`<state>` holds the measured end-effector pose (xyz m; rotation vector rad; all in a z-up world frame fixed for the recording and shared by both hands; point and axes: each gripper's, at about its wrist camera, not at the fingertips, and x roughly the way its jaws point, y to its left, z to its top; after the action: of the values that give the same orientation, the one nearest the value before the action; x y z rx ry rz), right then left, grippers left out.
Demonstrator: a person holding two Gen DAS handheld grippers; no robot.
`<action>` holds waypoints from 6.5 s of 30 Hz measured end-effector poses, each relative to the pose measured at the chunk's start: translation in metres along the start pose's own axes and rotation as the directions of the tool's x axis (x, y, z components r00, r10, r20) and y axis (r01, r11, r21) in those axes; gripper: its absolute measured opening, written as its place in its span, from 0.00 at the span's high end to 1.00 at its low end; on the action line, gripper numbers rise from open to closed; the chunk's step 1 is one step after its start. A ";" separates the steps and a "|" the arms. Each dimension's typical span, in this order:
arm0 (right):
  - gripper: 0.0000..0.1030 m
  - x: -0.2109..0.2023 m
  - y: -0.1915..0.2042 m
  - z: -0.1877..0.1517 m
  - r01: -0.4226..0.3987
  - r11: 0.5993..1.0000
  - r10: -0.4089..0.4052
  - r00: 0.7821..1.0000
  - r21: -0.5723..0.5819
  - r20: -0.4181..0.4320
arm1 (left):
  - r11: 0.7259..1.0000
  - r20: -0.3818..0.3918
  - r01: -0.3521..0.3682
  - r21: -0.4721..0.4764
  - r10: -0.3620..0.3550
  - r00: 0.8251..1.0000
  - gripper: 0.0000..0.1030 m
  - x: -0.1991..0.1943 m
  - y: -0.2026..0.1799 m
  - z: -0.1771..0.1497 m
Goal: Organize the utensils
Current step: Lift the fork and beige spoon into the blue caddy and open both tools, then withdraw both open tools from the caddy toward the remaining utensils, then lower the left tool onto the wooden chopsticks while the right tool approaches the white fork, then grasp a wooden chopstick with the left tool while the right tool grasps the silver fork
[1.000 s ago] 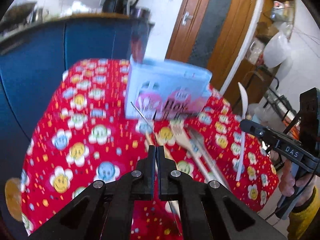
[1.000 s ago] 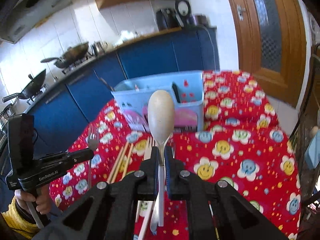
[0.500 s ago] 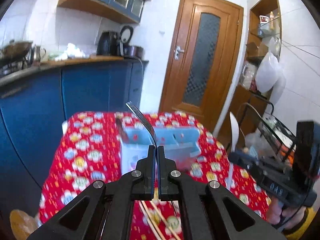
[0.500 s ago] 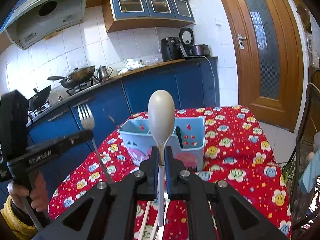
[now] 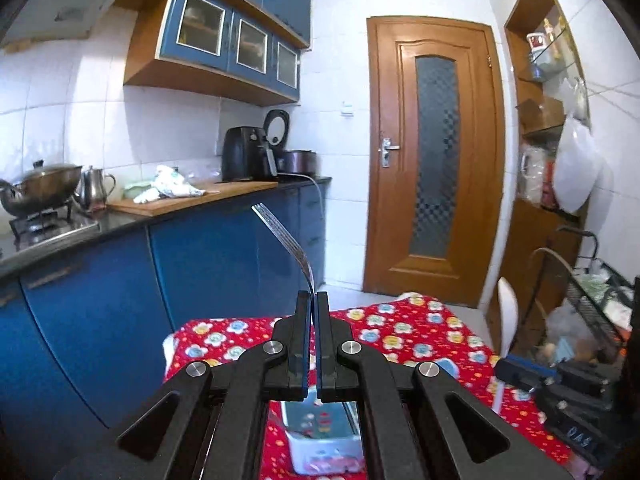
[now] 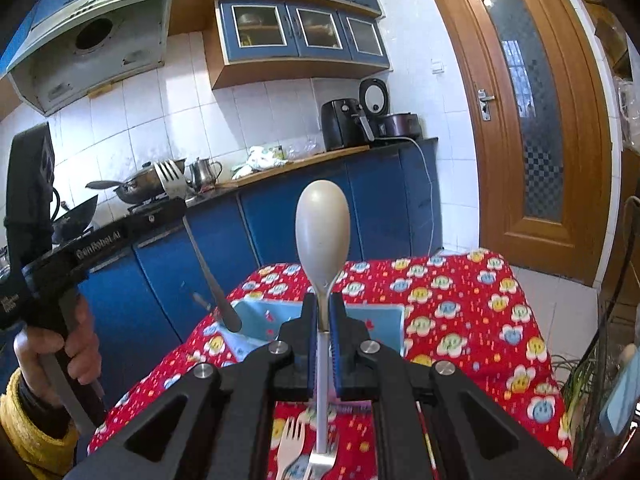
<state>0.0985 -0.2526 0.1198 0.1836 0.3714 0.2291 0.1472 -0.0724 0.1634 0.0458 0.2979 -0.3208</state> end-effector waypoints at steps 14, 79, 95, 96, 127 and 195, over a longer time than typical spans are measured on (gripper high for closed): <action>0.93 0.058 -0.010 0.003 0.068 0.996 -0.065 0.996 -0.065 0.059 | 1.000 -0.132 -0.024 0.006 0.024 0.991 0.99 0.057 0.007 -0.042; 0.71 -0.044 0.020 -0.079 0.085 0.996 -0.077 0.983 0.041 -0.167 | 0.988 -0.414 0.046 -0.145 -0.102 0.905 0.58 -0.043 0.014 -0.132; 0.68 -0.051 -0.005 -0.114 0.129 0.982 -0.091 0.963 0.137 -0.254 | 0.979 -0.573 0.029 -0.203 -0.143 0.807 0.58 -0.024 0.009 -0.186; 0.68 -0.052 -0.006 -0.116 0.129 0.982 -0.090 0.963 0.141 -0.255 | 0.979 -0.576 0.030 -0.203 -0.144 0.805 0.58 -0.023 0.008 -0.186; 0.68 -0.047 -0.013 -0.126 0.122 0.980 -0.073 0.954 0.154 -0.292 | 0.949 -0.617 0.067 -0.309 -0.254 0.745 0.95 -0.010 0.010 -0.195; 0.70 0.029 0.010 -0.111 0.020 0.999 -0.040 0.735 -0.037 -0.677 | 0.967 -0.697 0.134 -0.218 -0.250 0.672 0.95 0.003 0.010 -0.180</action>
<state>0.0816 -0.2206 0.0108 0.0579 1.1084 0.2652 0.1028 -0.0470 -0.0098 -0.0115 1.1312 -0.4857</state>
